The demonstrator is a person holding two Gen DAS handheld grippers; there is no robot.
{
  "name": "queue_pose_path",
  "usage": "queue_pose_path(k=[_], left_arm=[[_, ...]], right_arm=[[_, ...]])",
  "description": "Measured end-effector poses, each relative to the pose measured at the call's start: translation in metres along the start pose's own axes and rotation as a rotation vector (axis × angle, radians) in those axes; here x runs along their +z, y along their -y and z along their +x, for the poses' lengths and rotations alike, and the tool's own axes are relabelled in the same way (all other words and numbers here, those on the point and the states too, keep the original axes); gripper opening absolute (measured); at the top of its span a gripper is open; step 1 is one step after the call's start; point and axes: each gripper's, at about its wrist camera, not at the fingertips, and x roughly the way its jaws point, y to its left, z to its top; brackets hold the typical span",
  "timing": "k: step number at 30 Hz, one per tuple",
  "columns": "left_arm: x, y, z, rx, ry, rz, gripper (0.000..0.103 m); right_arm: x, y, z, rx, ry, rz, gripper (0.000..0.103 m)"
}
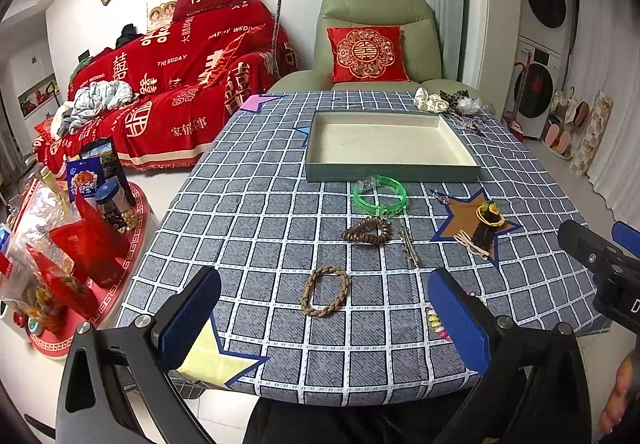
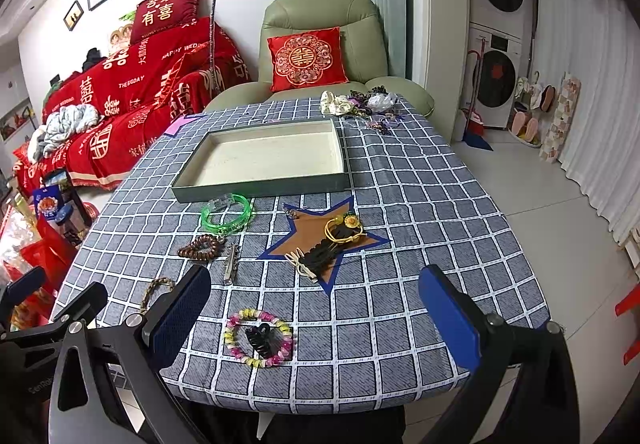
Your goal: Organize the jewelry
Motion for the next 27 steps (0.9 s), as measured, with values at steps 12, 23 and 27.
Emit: queue_pose_path(k=[12,23,27], left_arm=[[0.0,0.0008,0.0005,-0.002,-0.006,-0.001,0.103],[-0.0002,0.0006,0.0005,-0.002,-0.008,-0.001,0.103],[-0.0006,-0.0002,0.0015,0.0,-0.014,-0.001,0.103]], right_arm=[[0.0,-0.0009,0.0007,0.0,-0.001,0.0,0.103],[0.0002,-0.0005,0.0005,-0.002,-0.001,0.0,0.103],[-0.0003,-0.001,0.001,-0.002,-0.003,0.0,0.103]])
